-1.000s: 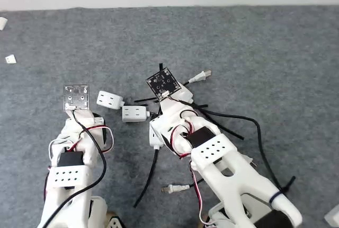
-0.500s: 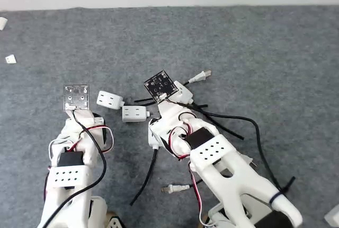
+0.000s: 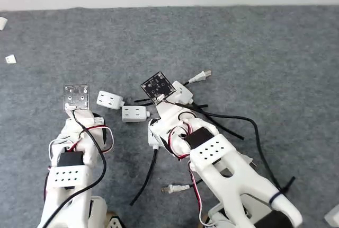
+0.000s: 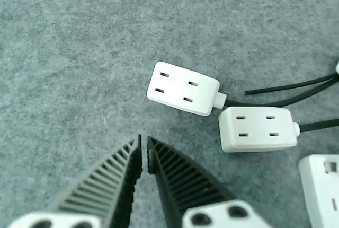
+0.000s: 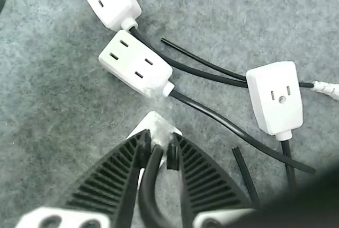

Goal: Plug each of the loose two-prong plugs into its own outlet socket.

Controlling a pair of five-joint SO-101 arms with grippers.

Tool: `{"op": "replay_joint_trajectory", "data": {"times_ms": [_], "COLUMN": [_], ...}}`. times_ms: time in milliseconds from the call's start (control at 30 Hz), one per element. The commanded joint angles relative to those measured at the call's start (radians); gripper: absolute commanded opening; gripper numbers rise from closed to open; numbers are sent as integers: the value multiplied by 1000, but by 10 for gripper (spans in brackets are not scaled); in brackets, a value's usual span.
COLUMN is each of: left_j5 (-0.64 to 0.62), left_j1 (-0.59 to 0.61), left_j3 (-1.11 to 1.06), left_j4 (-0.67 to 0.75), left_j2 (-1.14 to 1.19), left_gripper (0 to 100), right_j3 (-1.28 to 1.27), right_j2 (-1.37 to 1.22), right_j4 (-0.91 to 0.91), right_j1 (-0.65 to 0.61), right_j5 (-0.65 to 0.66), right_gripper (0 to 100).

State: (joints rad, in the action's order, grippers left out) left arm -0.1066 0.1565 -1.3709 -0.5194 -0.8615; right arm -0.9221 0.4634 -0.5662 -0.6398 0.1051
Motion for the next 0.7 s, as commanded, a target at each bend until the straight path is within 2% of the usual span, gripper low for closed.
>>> {"op": "replay_joint_trajectory", "data": {"times_ms": [0,667], "left_j5": [-2,-2], "left_j1": [8,9], "left_j3": [5,5], "left_j4": [26,26], "left_j2": [-18,-18], "left_gripper": [15,15], "right_j3": [72,129], "right_j2": [-1,-53], "right_j4": [-22,-71], "right_j1": [-8,-8], "right_j5": [20,87], "right_gripper": [8,8]}}
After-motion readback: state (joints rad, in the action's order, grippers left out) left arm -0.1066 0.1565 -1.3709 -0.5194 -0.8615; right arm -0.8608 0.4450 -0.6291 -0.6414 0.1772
